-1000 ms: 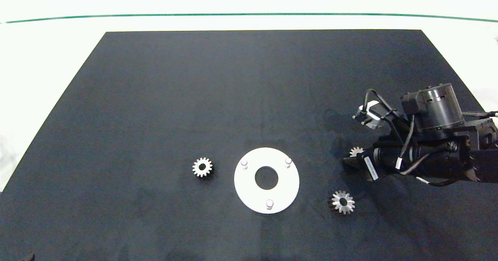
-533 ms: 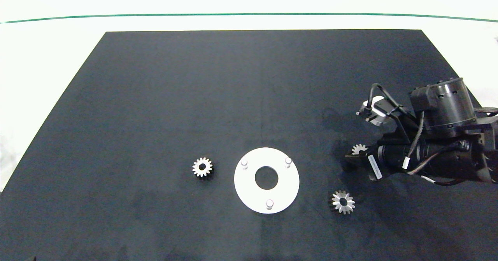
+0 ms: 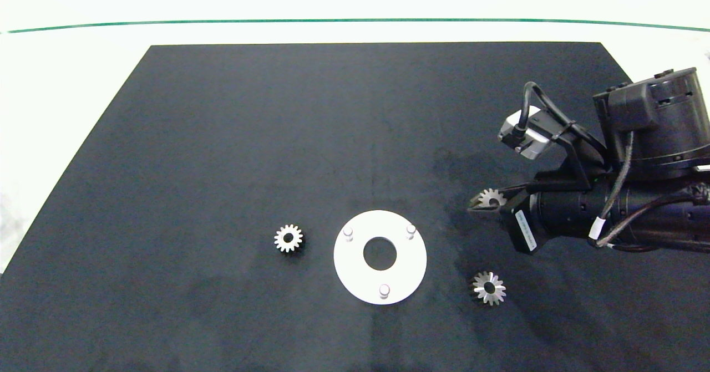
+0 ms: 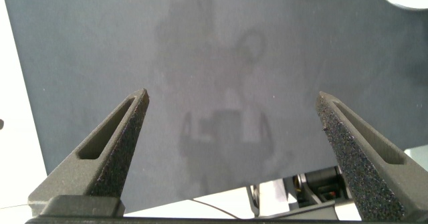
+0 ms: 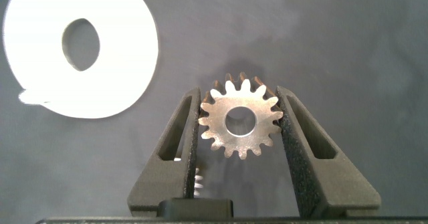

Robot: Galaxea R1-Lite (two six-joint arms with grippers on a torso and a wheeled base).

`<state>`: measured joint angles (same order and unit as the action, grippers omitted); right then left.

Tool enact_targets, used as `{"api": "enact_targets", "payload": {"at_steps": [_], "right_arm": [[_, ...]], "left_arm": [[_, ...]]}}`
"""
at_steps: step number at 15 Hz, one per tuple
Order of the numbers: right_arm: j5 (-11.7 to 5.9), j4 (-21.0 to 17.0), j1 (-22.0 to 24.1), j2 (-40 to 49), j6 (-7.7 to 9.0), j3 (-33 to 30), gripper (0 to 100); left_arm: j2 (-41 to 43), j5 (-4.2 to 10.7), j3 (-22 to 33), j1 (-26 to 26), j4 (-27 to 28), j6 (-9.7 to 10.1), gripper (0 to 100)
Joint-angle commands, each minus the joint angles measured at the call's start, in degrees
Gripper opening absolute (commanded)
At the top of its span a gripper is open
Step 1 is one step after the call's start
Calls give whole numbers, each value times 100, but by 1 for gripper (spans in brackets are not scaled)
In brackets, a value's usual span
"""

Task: Install three planetary gears onto the carrier pins

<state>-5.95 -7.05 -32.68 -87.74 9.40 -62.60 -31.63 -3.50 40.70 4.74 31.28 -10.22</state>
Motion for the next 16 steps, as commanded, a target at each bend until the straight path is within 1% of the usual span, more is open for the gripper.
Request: {"api": "enact_targets", "payload": {"at_steps": [1, 2, 4, 9, 11, 13, 16], "right_arm": [[-12, -7, -414, -139, 9, -262, 25], [-20, -7, -476, -226, 9, -323, 25], [-126, -25, -573, -420, 9, -341, 25], [-135, -42, -696, -850, -8, -552, 25], [-143, -42, -810, -947, -79, -631, 25], [-205, -34, -827, -1079, -70, -675, 25], [-249, -34, -898, -1228, -70, -763, 25]], "left_arm": [[96, -2, -10, 0, 62, -7, 100], [96, -2, -10, 0, 115, -16, 100], [96, -2, -1, 0, 115, -16, 100], [87, -10, -1, 0, 115, -33, 100], [70, -10, -1, 36, 115, -33, 100], [70, -10, -19, 53, 115, -42, 100], [70, -10, -45, 62, 115, -42, 100]]}}
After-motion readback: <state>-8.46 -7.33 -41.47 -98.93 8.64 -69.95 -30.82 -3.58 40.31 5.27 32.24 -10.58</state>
